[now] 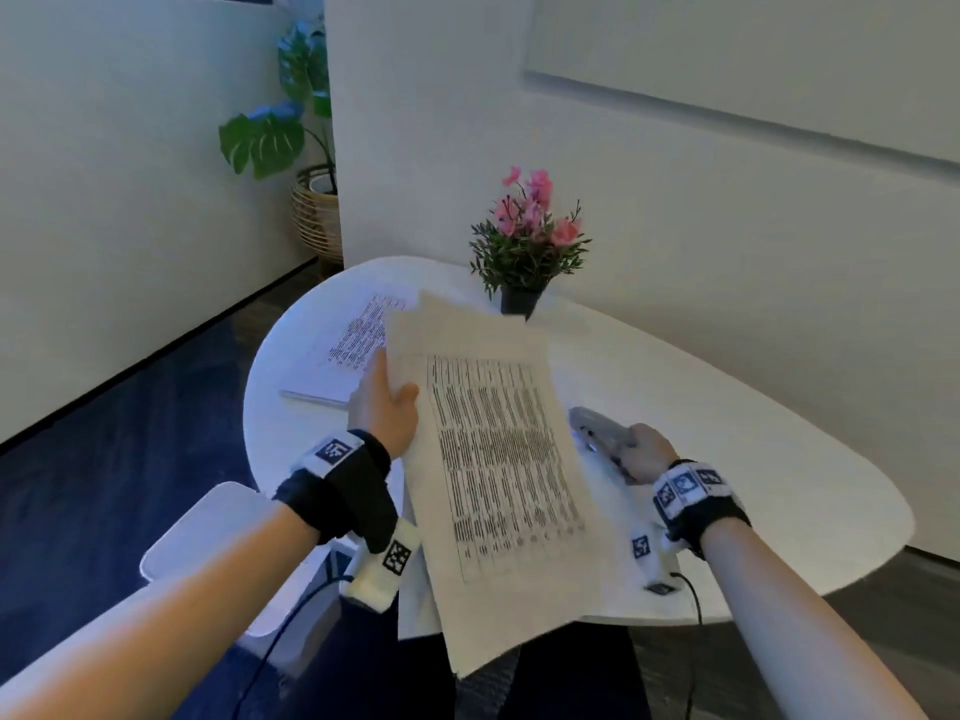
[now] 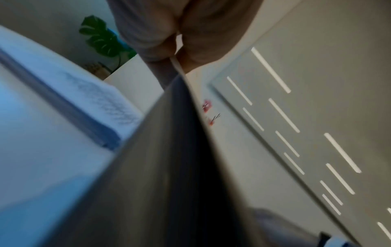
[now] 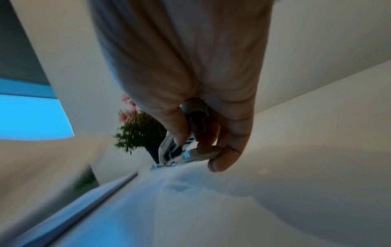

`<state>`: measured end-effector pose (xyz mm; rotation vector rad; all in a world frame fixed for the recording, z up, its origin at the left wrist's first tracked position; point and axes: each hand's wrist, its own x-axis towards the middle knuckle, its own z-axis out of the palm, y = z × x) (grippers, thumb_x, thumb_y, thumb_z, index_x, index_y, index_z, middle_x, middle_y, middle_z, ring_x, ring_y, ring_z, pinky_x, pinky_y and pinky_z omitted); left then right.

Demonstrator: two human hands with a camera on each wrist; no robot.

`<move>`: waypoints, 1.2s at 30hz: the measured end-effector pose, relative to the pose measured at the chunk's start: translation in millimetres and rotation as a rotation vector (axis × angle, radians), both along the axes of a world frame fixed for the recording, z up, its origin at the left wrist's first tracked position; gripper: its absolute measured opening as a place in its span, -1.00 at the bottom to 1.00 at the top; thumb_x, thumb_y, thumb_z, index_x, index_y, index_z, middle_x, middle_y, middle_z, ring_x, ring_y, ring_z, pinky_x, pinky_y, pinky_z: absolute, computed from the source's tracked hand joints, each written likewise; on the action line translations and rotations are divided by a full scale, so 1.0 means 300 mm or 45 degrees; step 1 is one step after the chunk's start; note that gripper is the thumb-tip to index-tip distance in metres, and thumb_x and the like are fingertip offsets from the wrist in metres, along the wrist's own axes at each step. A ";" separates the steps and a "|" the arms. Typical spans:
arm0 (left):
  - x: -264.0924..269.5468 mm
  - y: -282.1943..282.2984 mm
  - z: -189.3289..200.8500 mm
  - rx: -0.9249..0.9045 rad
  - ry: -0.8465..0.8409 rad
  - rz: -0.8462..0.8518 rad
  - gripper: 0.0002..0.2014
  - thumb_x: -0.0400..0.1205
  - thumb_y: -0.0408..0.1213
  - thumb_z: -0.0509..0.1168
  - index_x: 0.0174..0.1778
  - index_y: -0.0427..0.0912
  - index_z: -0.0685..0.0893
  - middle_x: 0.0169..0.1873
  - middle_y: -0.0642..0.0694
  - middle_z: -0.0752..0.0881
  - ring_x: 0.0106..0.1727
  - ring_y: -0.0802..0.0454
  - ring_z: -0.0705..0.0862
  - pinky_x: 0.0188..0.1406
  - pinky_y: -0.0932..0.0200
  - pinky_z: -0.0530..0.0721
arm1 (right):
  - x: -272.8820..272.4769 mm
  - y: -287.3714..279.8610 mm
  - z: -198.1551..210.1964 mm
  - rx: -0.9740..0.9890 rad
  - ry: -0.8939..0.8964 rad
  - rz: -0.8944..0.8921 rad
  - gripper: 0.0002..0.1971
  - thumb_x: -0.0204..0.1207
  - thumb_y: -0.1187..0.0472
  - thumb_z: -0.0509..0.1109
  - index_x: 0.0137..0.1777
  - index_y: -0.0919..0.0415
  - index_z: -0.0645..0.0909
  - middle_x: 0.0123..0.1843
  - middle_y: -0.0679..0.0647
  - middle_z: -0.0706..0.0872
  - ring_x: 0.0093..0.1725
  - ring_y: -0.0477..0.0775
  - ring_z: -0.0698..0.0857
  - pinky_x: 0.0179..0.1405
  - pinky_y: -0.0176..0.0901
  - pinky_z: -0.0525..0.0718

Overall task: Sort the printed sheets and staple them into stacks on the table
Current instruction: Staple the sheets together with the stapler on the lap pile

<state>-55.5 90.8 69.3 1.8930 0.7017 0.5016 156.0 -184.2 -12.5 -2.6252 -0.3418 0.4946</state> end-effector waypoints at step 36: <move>0.155 -0.215 -0.300 0.994 0.828 -1.172 0.08 0.36 0.39 0.36 0.67 -0.13 0.11 0.67 -0.05 0.09 0.65 -0.15 0.09 0.58 -0.10 0.18 | -0.260 0.302 0.001 -0.452 -0.184 0.167 -0.65 0.66 0.10 0.24 0.35 0.23 0.33 0.18 0.22 0.66 0.07 0.25 0.68 -0.12 -0.03 0.57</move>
